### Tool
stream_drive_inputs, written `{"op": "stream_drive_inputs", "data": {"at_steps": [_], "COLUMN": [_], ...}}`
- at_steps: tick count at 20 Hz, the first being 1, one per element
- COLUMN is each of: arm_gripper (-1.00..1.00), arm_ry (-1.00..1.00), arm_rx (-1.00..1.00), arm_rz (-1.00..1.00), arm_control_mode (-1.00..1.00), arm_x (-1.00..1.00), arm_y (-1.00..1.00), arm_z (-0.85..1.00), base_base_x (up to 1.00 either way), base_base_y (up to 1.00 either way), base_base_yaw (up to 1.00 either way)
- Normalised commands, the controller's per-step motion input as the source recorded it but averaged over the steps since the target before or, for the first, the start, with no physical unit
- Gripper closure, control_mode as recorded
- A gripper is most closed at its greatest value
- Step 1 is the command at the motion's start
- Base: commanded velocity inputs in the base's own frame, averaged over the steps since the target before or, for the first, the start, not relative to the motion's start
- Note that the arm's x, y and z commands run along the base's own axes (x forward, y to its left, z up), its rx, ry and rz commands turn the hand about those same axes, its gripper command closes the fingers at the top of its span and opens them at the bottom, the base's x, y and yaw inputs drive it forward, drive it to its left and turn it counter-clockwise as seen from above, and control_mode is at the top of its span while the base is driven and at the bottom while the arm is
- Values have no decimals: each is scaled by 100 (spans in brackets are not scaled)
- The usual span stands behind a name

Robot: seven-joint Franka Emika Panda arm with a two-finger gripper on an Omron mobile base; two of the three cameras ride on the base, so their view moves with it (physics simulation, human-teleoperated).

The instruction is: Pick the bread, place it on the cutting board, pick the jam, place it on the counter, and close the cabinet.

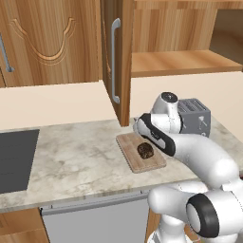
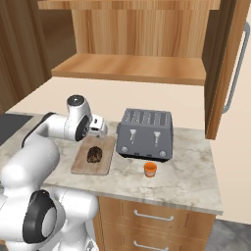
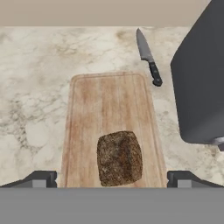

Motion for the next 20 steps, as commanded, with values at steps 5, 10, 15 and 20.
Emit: {"op": "stream_drive_inputs", "data": {"at_steps": [5, 10, 15, 20], "arm_gripper": [-100, -100, -100, -100], "arm_ry": [-8, -9, -13, -14], "arm_rx": [0, 0, 0, 0], "arm_rz": [0, 0, 0, 0], "arm_control_mode": [-100, -100, -100, -100], "arm_x": [-24, -32, -37, -43], "arm_y": [0, 0, 3, 13], "arm_z": [32, 29, 30, 20], "base_base_x": [0, 0, 0, 0], "base_base_y": [0, 0, 0, 0], "base_base_yaw": [0, 0, 0, 0]}}
